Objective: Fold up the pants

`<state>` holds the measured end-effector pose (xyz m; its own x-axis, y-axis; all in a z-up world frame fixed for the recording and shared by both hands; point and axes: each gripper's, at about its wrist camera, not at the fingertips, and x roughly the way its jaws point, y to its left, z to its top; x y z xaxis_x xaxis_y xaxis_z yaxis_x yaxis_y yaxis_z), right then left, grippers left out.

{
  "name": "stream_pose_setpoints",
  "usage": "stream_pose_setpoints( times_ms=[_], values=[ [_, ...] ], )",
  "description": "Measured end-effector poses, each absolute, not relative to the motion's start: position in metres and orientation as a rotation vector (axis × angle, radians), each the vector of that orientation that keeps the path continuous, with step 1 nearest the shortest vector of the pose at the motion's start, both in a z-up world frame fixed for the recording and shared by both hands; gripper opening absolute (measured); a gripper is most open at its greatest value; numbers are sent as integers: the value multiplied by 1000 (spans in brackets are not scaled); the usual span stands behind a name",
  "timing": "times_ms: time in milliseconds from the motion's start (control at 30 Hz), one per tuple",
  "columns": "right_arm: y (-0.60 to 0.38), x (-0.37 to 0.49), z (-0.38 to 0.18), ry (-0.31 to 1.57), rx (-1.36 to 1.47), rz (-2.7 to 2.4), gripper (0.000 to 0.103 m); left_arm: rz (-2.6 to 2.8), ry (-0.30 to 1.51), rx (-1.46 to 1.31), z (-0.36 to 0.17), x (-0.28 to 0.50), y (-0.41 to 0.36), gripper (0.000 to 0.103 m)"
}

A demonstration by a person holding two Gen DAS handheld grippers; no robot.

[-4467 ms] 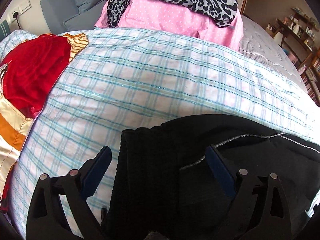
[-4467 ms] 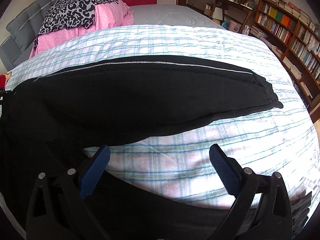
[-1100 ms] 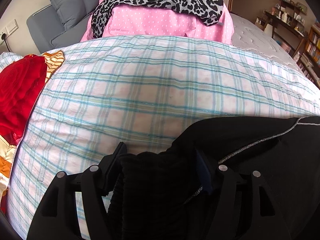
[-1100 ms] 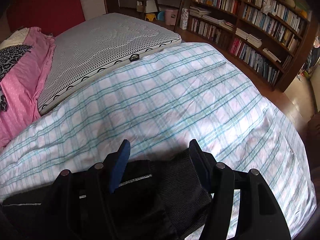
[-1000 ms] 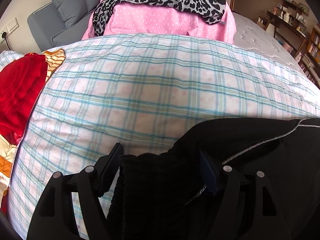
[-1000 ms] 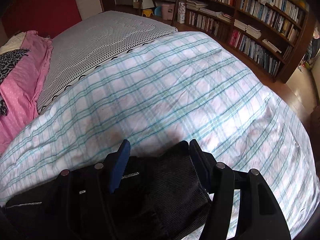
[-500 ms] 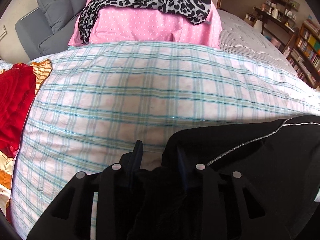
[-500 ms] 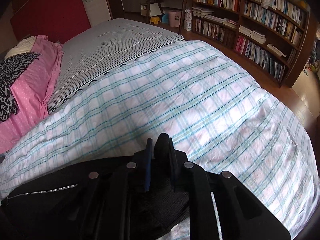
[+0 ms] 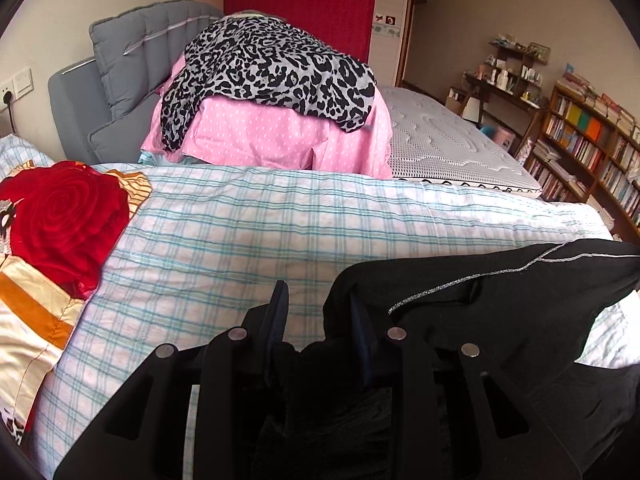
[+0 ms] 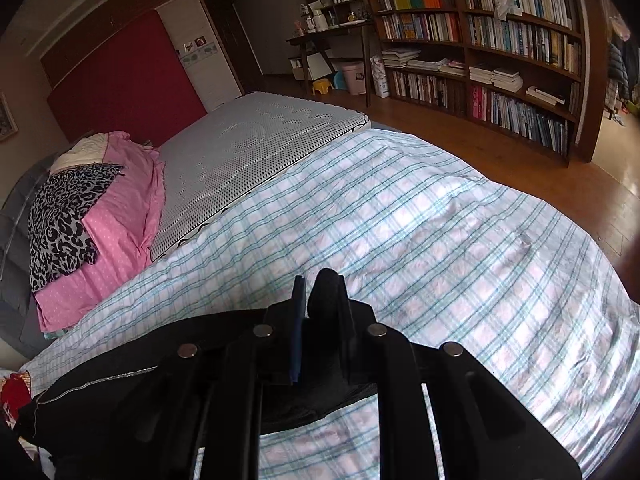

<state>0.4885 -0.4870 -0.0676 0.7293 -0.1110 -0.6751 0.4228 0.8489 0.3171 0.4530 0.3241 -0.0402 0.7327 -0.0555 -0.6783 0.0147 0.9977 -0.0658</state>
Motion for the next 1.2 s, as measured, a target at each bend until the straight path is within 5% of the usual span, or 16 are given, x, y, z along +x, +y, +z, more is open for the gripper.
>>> stream_pose_setpoints(
  times_ms=[800,900,1033,1200],
  values=[
    [-491,222,-123,727,662,-408,4,-20,767,-126,-77,291,341,19],
    [-492,211,-131,745,777,-360,8,-18,768,-115,-77,291,338,19],
    [-480,207,-148,781,918,-286,44,-18,772,-105,-78,293,336,19],
    [-466,213,-169,828,1004,-252,44,-20,772,-110,-79,291,338,20]
  ],
)
